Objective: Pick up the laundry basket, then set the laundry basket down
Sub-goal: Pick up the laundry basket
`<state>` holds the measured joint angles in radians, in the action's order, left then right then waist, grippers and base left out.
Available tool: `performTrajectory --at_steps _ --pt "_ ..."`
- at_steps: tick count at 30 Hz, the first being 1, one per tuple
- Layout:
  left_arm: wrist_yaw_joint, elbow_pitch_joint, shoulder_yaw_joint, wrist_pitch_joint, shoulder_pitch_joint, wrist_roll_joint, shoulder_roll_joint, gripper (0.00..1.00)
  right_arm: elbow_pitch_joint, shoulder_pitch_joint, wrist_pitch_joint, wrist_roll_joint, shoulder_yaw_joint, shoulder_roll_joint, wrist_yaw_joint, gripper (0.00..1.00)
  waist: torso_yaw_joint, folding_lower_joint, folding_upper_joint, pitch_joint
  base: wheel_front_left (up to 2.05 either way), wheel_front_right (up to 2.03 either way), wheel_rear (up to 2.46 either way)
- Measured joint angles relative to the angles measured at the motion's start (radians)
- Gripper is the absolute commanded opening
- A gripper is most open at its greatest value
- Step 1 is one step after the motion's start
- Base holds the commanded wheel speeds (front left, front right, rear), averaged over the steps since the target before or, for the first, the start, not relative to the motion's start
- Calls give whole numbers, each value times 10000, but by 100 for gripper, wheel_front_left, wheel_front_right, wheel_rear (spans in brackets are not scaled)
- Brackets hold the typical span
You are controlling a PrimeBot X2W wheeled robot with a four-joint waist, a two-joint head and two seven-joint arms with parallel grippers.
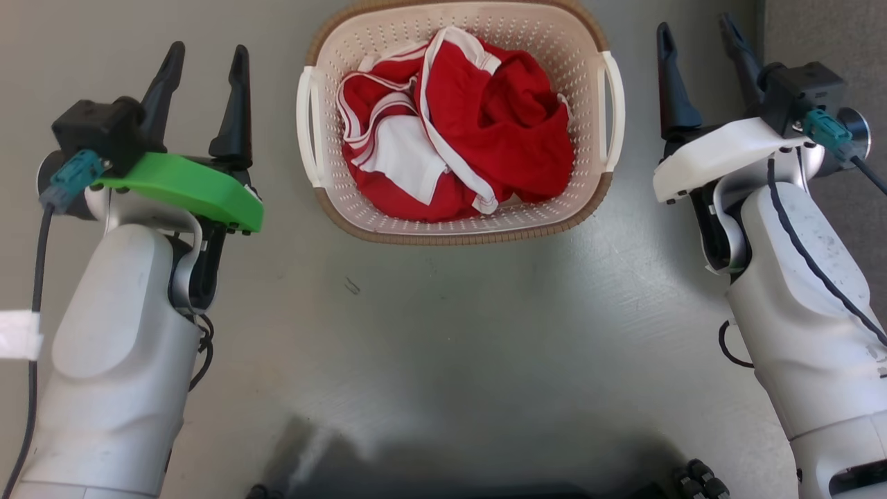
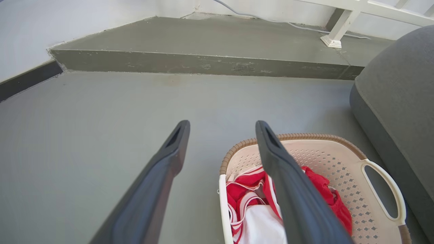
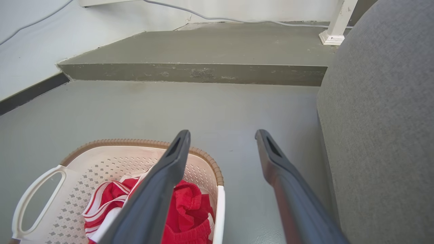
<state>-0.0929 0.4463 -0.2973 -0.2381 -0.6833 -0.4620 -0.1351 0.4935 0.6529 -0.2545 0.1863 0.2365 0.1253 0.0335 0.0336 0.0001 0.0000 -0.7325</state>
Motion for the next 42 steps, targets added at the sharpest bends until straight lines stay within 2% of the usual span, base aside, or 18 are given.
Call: performTrajectory --at_steps 11,22,42 --pt "-228 1452 -349 499 -825 -297 276 100 1279 711 0 -23 293 -240 -244 100 -110 -1 0 -712 0 0 0" --pt "-303 2658 -734 836 -1573 -713 546 100 2393 1342 0 69 401 -353 -247 100 -243 -1 0 -1447 0 0 0" --pt "-316 4243 -1427 1659 -2721 -1569 602 100 3927 2501 176 73 926 -531 -512 100 -204 -1 0 -2537 0 0 0"
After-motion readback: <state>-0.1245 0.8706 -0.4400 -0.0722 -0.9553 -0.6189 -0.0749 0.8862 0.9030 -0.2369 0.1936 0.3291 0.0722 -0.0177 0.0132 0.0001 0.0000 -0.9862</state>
